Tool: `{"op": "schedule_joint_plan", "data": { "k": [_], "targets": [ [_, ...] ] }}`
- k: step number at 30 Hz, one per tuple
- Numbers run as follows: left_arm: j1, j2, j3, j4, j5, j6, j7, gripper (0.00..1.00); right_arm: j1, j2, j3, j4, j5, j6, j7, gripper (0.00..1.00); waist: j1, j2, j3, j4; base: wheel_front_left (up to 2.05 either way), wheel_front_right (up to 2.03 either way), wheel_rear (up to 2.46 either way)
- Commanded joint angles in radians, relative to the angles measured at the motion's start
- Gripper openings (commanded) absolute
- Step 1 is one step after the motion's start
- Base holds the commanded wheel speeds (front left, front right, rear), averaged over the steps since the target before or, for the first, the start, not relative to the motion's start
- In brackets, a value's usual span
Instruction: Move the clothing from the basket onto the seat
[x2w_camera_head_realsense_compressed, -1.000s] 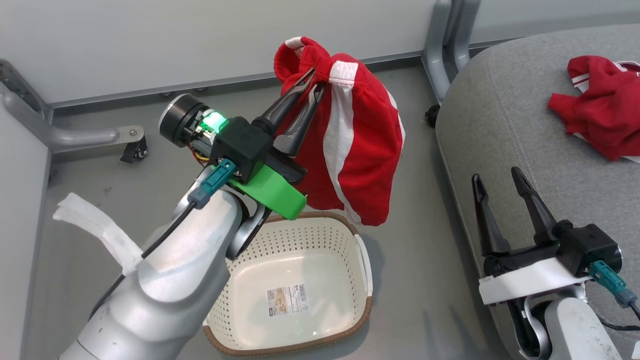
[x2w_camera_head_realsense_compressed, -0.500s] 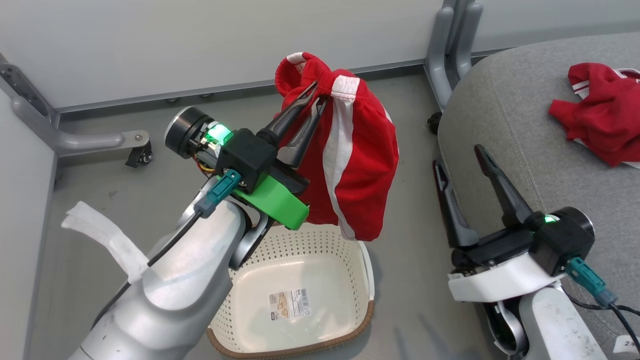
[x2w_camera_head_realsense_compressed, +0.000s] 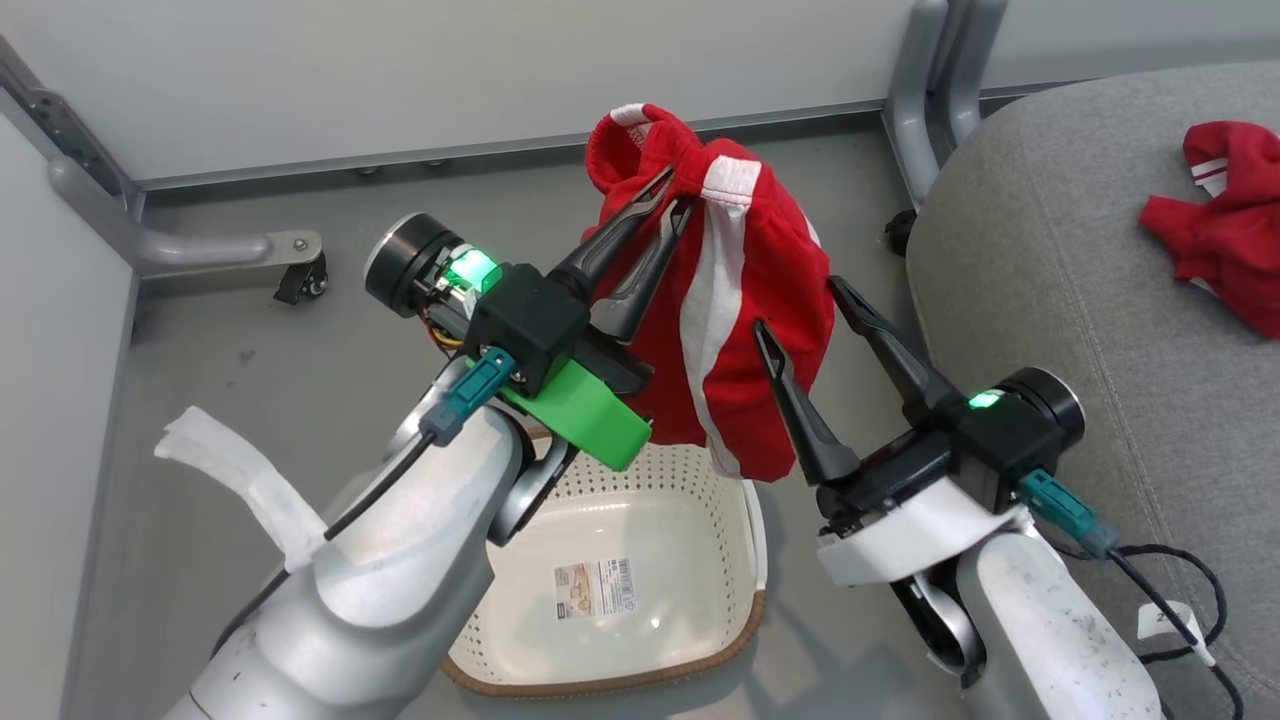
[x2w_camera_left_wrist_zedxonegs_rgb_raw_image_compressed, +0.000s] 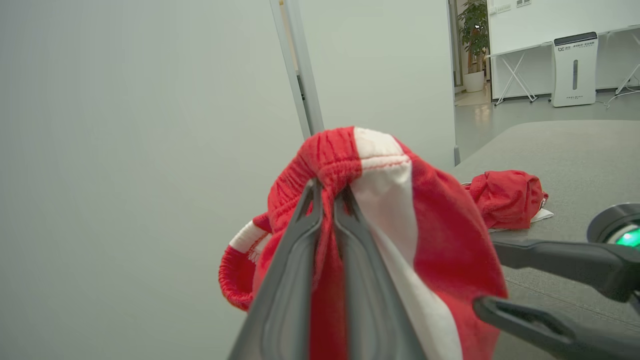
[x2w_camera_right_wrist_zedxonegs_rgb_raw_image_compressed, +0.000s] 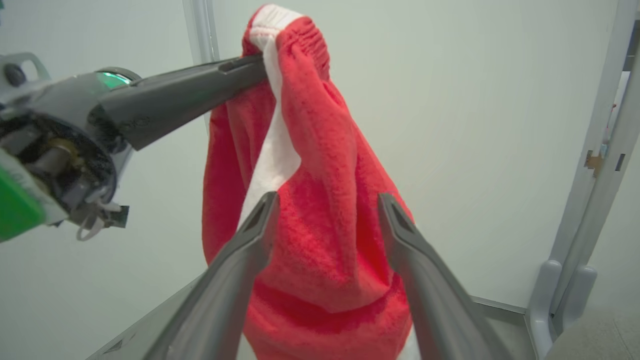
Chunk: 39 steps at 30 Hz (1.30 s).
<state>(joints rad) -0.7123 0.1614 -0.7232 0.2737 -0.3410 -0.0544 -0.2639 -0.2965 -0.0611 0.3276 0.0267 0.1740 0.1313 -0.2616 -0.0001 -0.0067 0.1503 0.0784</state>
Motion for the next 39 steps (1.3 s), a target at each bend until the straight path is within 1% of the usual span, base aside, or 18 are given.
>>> {"op": "schedule_joint_plan", "data": {
  "k": [1, 9, 15, 16, 17, 18, 35, 36, 37, 38, 39],
  "targets": [
    [0.007, -0.006, -0.002, -0.005, 0.01, -0.008, -0.001, 0.0, -0.023, -0.005, 0.01, 0.021, 0.0, -0.001, -0.004, 1.0, 0.0001, 0.0067, 0.009, 0.009, 0.0, 0.0, 0.0],
    [0.015, -0.033, -0.018, -0.009, 0.017, -0.018, -0.001, 0.0, -0.1, 0.006, 0.068, 0.139, 0.032, -0.001, -0.004, 1.0, 0.0001, 0.0067, 0.029, 0.033, 0.0, 0.0, 0.0],
    [0.008, -0.051, -0.025, -0.017, 0.022, -0.026, -0.001, 0.0, -0.133, 0.01, 0.085, 0.198, 0.059, -0.001, -0.004, 1.0, 0.0001, 0.0067, 0.041, 0.044, 0.0, 0.0, 0.0],
    [0.006, -0.053, -0.027, -0.017, 0.024, -0.027, -0.001, 0.0, -0.137, 0.01, 0.086, 0.206, 0.067, -0.001, -0.004, 0.51, 0.0001, 0.0067, 0.044, 0.046, 0.0, 0.0, 0.0],
    [0.004, -0.055, -0.027, -0.018, 0.024, -0.029, -0.001, 0.0, -0.138, 0.01, 0.087, 0.214, 0.072, -0.001, -0.004, 0.13, 0.0001, 0.0067, 0.045, 0.048, 0.0, 0.0, 0.0],
    [0.003, -0.058, -0.027, -0.018, 0.025, -0.03, -0.001, 0.0, -0.139, 0.009, 0.087, 0.221, 0.079, -0.001, -0.004, 0.0, 0.0001, 0.0067, 0.047, 0.05, 0.0, 0.0, 0.0],
    [0.027, -0.065, -0.028, 0.009, 0.034, -0.047, -0.001, 0.0, -0.114, 0.01, 0.068, 0.209, 0.099, -0.001, -0.004, 0.0, 0.0001, 0.0067, 0.043, 0.04, 0.0, 0.0, 0.0],
    [0.027, -0.066, -0.027, 0.01, 0.034, -0.047, -0.001, 0.32, -0.115, 0.01, 0.068, 0.208, 0.098, -0.001, -0.004, 0.0, 0.0001, 0.0067, 0.043, 0.04, 0.0, 0.0, 0.0],
    [0.028, -0.066, -0.026, 0.011, 0.036, -0.048, -0.001, 0.69, -0.115, 0.01, 0.067, 0.207, 0.098, -0.001, -0.004, 0.0, 0.0001, 0.0067, 0.044, 0.04, 0.0, 0.0, 0.0],
    [0.029, -0.067, -0.026, 0.013, 0.038, -0.048, -0.001, 1.0, -0.117, 0.01, 0.066, 0.205, 0.098, -0.001, -0.004, 0.0, 0.0001, 0.0067, 0.044, 0.04, 0.0, 0.0, 0.0],
    [0.029, -0.068, -0.025, 0.013, 0.039, -0.047, -0.001, 1.0, -0.118, 0.01, 0.065, 0.204, 0.098, -0.001, -0.004, 0.0, 0.0001, 0.0067, 0.045, 0.04, 0.0, 0.0, 0.0]
  ]
}}
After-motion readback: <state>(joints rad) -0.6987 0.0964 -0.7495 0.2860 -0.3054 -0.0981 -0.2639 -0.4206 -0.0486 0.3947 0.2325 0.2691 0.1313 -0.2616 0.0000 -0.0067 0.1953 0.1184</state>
